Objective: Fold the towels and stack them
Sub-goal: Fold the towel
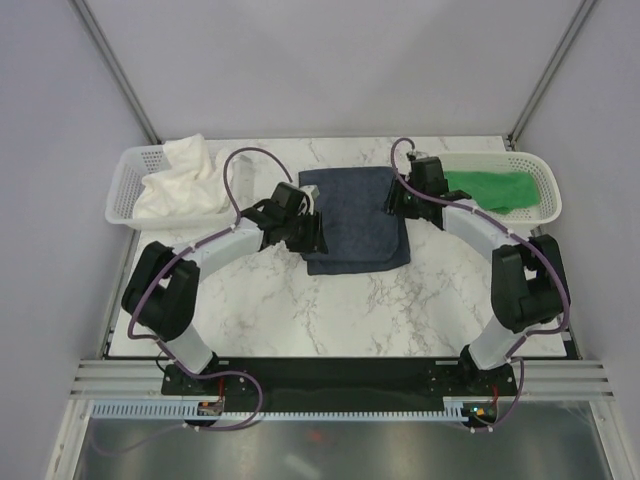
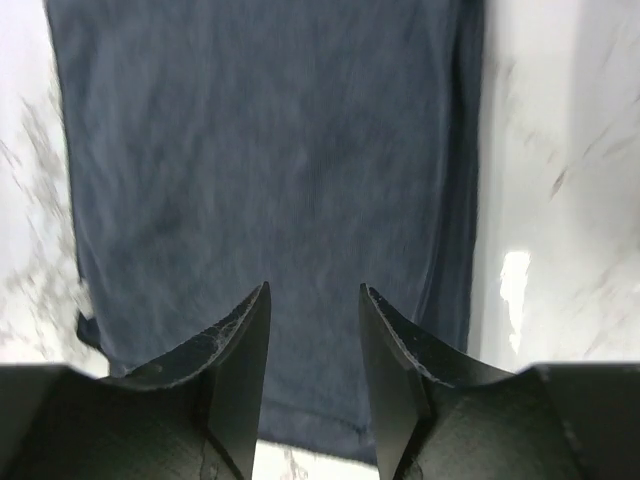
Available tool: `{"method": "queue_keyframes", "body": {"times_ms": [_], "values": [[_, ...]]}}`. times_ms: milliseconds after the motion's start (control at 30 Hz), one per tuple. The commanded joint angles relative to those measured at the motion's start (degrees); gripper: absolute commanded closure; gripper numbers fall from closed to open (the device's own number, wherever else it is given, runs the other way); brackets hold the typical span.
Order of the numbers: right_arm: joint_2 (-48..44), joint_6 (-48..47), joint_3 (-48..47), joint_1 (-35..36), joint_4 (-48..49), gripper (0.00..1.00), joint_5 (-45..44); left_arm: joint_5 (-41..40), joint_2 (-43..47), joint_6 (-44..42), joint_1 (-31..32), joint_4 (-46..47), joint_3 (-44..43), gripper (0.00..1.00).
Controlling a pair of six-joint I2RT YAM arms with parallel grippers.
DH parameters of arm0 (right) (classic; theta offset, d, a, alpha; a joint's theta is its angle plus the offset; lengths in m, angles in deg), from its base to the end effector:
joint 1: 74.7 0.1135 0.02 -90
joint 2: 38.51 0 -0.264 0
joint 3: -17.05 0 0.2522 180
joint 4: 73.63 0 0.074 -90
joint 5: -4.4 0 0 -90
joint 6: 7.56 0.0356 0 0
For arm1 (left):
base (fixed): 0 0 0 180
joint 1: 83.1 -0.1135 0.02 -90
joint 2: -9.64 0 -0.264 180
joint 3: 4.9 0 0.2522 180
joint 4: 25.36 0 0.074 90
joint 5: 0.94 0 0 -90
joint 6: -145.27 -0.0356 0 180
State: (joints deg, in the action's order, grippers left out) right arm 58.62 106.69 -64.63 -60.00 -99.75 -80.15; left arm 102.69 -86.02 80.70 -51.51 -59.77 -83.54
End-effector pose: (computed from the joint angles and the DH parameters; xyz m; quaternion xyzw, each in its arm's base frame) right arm 0.3645 0.0991 0.2357 0.0564 0.9094 0.1775 0.3718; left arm 0.2979 -0.1931 0.2175 0.0895 0.9338 -0.2549 0.2347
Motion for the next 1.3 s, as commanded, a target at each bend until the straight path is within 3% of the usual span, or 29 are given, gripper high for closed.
{"method": "queue_keyframes", "body": {"times_ms": [0,333,800,867,1033,1267], "values": [[-4.92,1.94,5.86,2.26,0.05,0.53,-3.25,1.32,3.20,4.36,1.97,7.37,4.32,0.53],[-12.92,5.19,20.27,4.02,4.53,0.56,-9.23,-9.84,1.70,8.23,3.04,7.99,11.09,0.57],[-17.66,13.97,35.66,6.13,14.29,0.64,-9.32,-21.36,3.10,11.04,1.54,-1.58,13.02,0.62],[-20.47,15.21,37.33,6.57,14.12,0.64,-9.23,-21.19,6.60,10.96,0.23,-2.03,13.55,0.62],[-26.53,16.27,35.50,6.66,9.56,0.59,-10.55,-15.05,13.13,7.88,-2.67,3.76,14.96,0.45],[-23.04,14.16,27.23,6.66,4.89,0.54,-11.07,-5.90,5.49,7.61,-4.96,7.01,11.97,0.44]]}}
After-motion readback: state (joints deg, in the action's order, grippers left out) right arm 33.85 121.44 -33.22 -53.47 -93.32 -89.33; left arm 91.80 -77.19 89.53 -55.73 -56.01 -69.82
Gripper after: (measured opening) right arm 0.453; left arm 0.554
